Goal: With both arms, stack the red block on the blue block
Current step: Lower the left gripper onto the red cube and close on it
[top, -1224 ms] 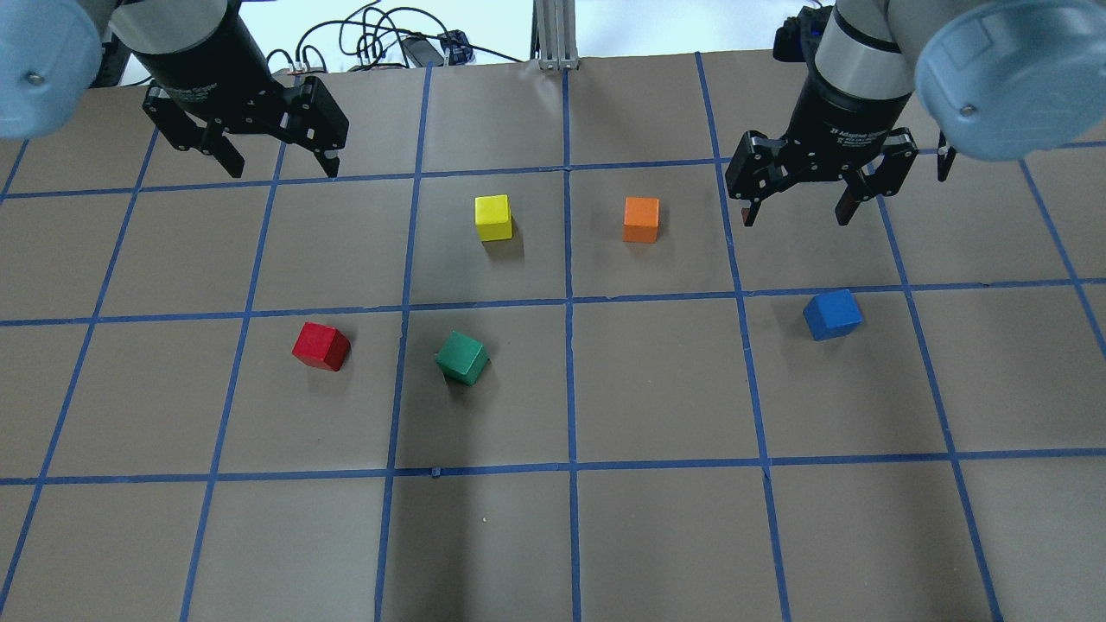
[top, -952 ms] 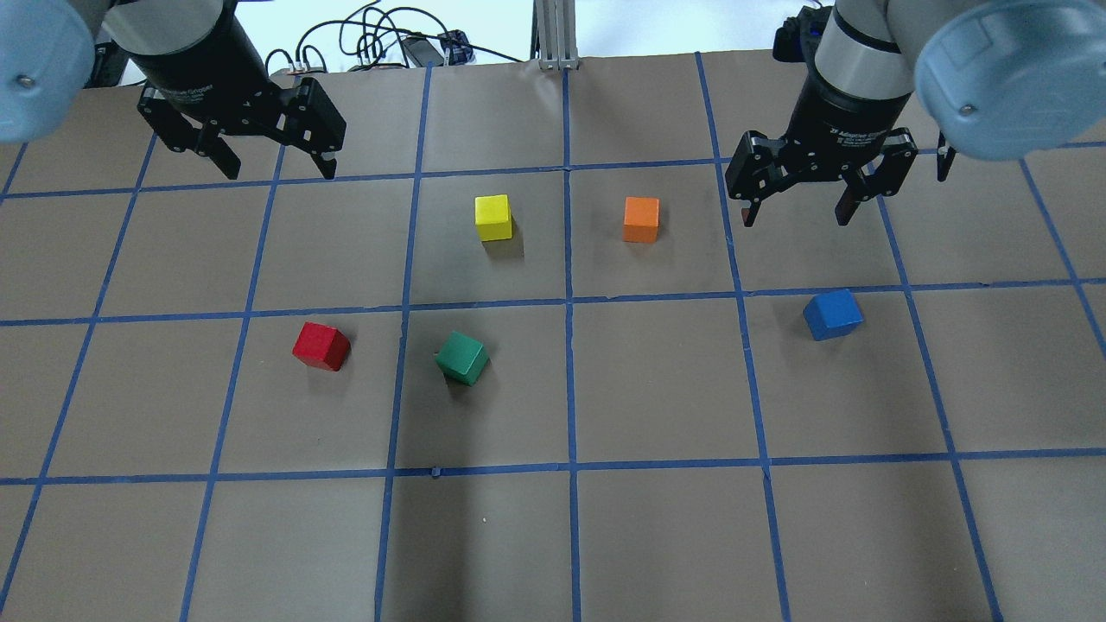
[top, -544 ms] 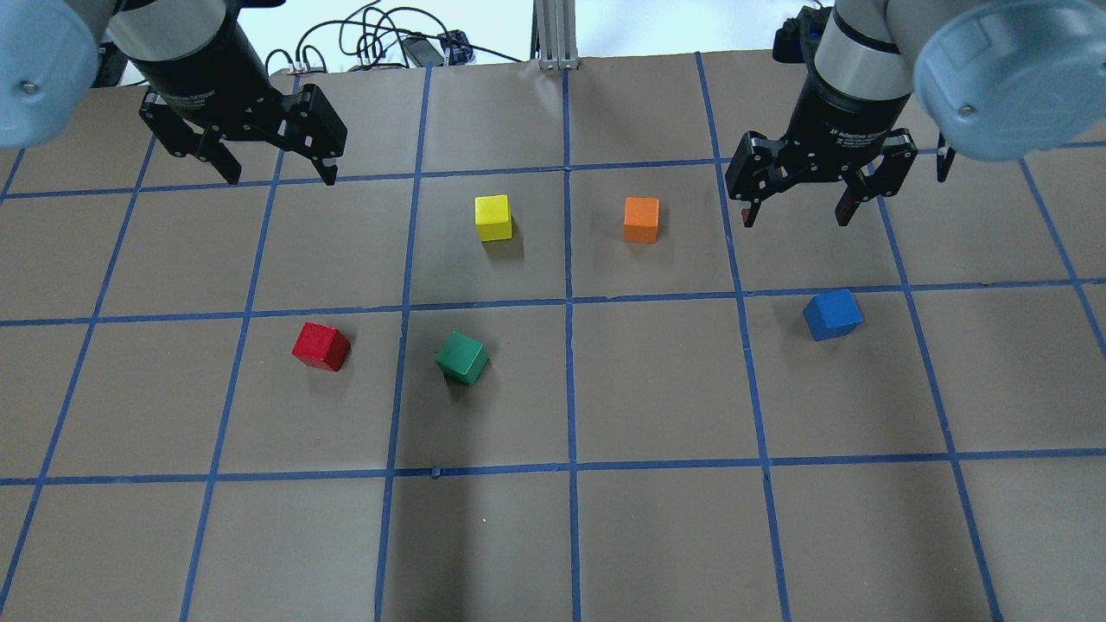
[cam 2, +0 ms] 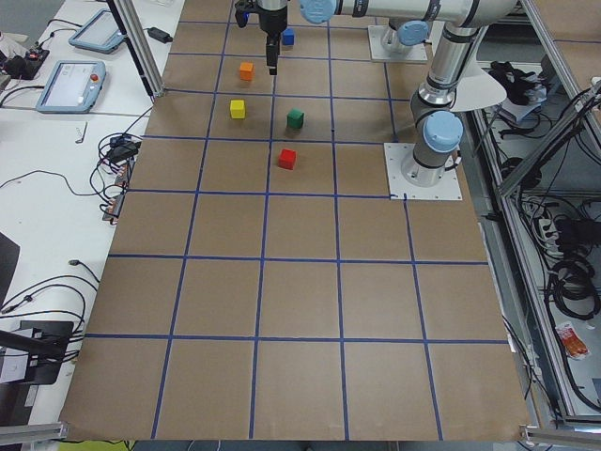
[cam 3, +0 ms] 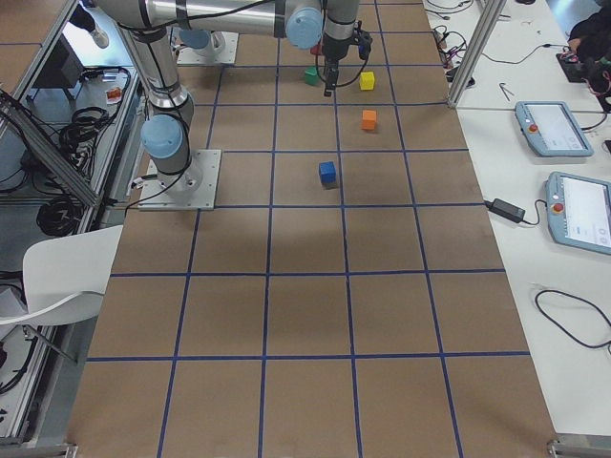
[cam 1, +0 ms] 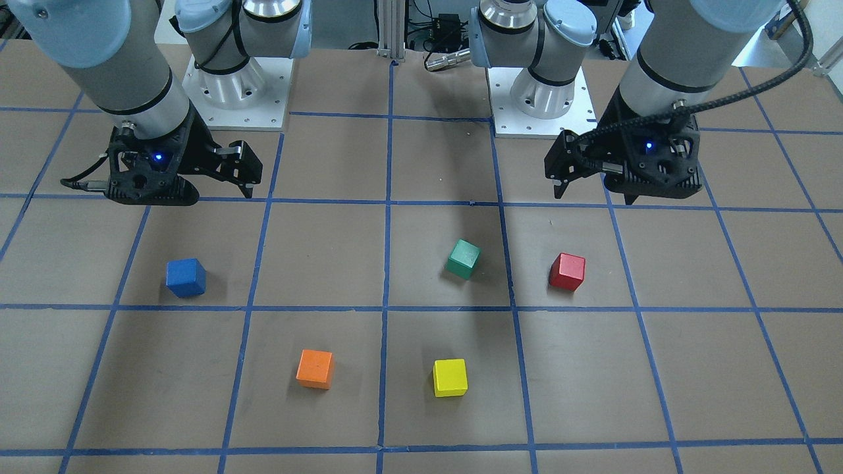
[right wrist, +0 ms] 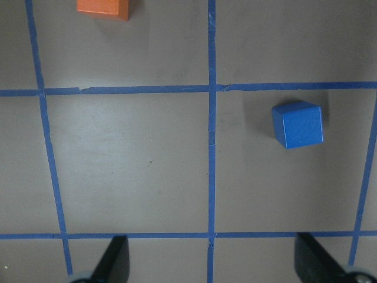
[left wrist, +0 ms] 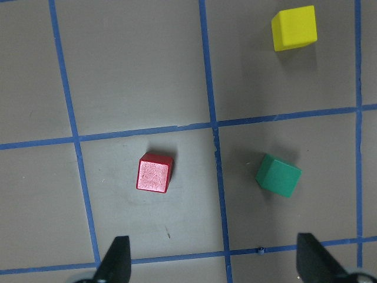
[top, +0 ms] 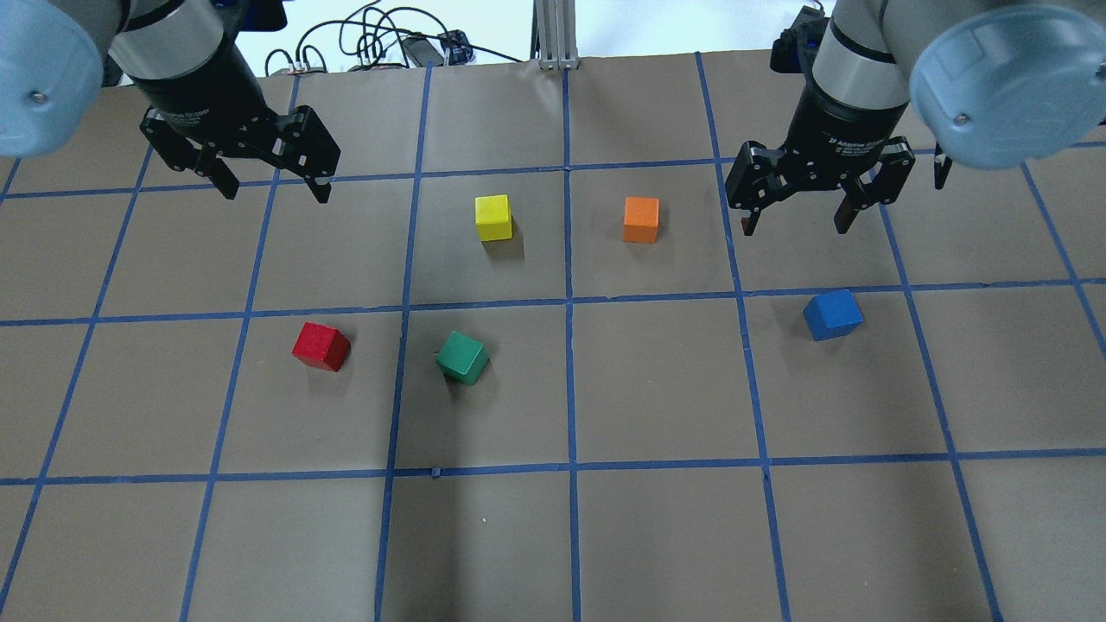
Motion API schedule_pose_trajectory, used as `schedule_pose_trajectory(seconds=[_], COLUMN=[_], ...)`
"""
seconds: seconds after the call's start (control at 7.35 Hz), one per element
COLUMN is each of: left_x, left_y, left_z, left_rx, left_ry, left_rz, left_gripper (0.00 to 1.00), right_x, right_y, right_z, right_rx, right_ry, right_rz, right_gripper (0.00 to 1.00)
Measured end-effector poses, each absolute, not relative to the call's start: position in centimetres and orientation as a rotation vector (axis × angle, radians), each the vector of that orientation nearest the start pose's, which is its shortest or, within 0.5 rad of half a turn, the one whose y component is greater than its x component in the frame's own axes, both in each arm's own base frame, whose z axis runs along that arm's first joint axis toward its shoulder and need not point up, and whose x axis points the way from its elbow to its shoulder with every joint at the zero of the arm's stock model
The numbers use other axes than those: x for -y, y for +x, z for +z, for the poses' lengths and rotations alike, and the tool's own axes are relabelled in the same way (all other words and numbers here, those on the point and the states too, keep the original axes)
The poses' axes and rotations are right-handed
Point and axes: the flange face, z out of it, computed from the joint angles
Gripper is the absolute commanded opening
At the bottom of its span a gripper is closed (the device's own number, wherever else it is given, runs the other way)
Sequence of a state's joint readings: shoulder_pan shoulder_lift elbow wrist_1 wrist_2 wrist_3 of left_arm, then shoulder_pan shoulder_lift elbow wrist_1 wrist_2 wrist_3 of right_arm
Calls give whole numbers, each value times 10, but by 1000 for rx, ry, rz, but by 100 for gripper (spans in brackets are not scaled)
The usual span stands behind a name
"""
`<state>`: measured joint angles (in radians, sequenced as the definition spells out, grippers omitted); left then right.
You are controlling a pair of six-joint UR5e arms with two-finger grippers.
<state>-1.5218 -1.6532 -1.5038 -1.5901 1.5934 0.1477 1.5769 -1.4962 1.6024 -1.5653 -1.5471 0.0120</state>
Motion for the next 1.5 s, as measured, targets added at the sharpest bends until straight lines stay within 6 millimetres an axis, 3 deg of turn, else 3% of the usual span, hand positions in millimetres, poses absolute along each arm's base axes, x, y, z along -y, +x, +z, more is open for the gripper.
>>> schedule_pose_trajectory(seconds=[0.27,0.54,0.82,1.09,1.5], left_x=[537,540,526,506,504], left_y=[-80,-50,-44,-46,-45], left_z=[437,368,305,254,210], left_rx=[-3129,-3135,-3121,-3119,-3112], left_ry=[131,130,249,341,388], left_rz=[142,126,58,107,112], left_gripper=[100,100,100,100,100], right_x=[507,505,504,502,499], right_y=[139,139,139,139,139], right_z=[432,431,429,428,433], right_rx=[-3115,-3113,-3112,-3111,-3107], right_ry=[5,6,7,8,-55], right_rz=[183,186,191,196,177], right_gripper=[100,100,100,100,100])
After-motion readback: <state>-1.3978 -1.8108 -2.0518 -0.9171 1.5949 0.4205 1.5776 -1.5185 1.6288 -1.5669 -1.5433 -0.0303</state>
